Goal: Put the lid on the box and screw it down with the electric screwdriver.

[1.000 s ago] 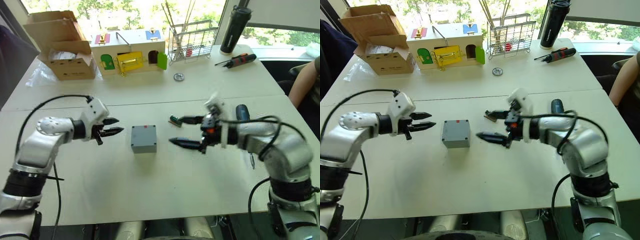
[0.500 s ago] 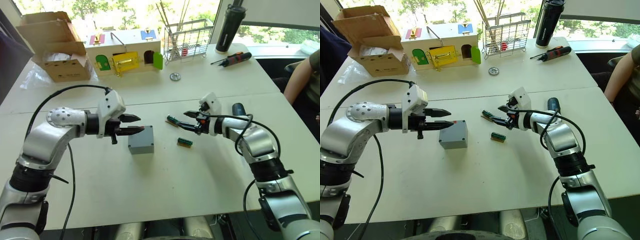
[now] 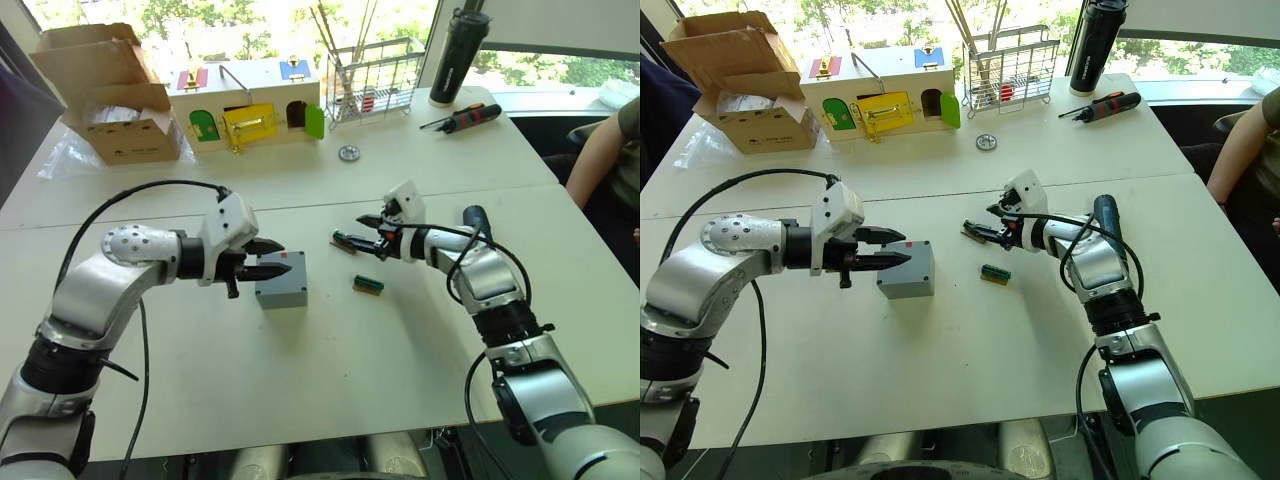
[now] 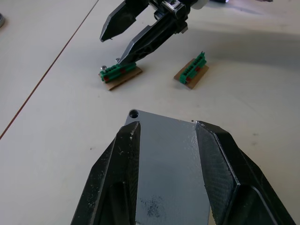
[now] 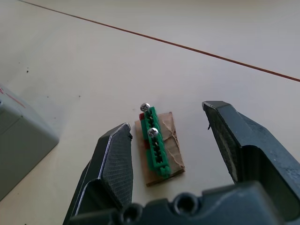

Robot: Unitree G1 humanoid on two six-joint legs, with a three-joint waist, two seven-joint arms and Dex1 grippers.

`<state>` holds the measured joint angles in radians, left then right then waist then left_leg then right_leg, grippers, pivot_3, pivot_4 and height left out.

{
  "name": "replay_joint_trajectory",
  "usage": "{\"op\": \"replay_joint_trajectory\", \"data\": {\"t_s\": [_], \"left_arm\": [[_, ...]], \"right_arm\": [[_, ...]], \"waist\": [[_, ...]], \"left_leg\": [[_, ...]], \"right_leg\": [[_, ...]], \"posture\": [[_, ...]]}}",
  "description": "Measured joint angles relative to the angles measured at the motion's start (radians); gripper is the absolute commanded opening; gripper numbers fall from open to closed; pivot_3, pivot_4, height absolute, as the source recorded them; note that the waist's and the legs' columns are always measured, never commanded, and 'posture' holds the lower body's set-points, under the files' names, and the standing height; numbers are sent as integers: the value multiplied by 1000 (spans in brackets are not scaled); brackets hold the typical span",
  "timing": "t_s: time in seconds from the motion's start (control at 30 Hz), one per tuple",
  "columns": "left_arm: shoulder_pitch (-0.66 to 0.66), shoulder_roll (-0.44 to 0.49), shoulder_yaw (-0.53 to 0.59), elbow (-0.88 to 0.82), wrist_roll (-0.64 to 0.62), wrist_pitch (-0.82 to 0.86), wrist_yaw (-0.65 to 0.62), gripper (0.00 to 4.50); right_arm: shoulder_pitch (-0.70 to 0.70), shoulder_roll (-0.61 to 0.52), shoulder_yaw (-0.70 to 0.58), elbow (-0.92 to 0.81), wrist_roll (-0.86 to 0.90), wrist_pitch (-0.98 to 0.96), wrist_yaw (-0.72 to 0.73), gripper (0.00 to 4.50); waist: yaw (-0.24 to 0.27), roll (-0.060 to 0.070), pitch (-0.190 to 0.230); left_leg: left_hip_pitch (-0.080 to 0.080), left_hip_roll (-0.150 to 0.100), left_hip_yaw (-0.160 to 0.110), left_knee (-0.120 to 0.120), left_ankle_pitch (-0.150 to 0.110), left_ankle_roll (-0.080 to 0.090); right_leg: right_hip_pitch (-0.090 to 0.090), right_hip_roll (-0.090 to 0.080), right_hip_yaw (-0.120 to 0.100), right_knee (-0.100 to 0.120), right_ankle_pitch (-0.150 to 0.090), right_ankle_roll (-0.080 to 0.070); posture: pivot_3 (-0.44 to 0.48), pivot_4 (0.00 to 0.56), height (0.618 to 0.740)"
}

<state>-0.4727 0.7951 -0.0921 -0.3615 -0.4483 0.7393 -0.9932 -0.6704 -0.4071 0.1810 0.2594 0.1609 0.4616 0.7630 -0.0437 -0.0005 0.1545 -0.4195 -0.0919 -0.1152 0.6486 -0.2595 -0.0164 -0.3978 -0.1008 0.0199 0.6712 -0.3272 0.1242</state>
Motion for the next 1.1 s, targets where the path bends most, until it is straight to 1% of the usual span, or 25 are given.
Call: {"op": "replay_joint_trajectory", "data": {"t_s": [0.23,0.33,0.47,0.9,0.93,1.0,1.03,1.1], "left_arm": [[7,8,0,-7,-1,0,0,1874],[7,8,0,-6,0,-1,1,1874],[7,8,0,-4,0,-2,2,1874],[6,8,0,7,3,-5,10,1874],[6,8,0,7,3,-6,11,1874],[6,8,0,7,3,-7,11,1874],[6,8,0,8,3,-8,11,1874],[6,8,0,10,3,-8,11,1874]], "right_arm": [[1,16,0,3,-8,0,-3,2788],[3,17,0,3,-13,0,-4,1905],[3,18,0,3,-20,1,-2,40],[6,17,6,3,-37,-12,-1,40],[6,17,6,3,-37,-12,-2,273],[6,17,5,3,-39,-13,-9,917],[6,17,4,3,-39,-13,-12,1340],[6,17,-1,2,-38,-8,-18,1340]], "waist": [[0,0,0],[0,0,0],[0,0,0],[0,0,0],[0,0,0],[0,0,0],[0,0,0],[0,0,0]], "left_leg": [[0,0,0,0,0,0],[0,0,0,0,0,0],[0,0,0,0,0,0],[0,0,0,0,0,0],[0,0,0,0,0,0],[0,0,0,0,0,0],[0,0,0,0,0,0],[0,0,0,0,0,0]], "right_leg": [[0,0,0,0,0,0],[0,0,0,0,0,0],[0,0,0,0,0,0],[0,0,0,0,0,0],[0,0,0,0,0,0],[0,0,0,0,0,0],[0,0,0,0,0,0],[0,0,0,0,0,0]], "posture": [[0,150,740],[0,150,740],[0,150,740],[0,150,740],[0,150,740],[0,150,740],[0,150,740],[0,150,740]]}}
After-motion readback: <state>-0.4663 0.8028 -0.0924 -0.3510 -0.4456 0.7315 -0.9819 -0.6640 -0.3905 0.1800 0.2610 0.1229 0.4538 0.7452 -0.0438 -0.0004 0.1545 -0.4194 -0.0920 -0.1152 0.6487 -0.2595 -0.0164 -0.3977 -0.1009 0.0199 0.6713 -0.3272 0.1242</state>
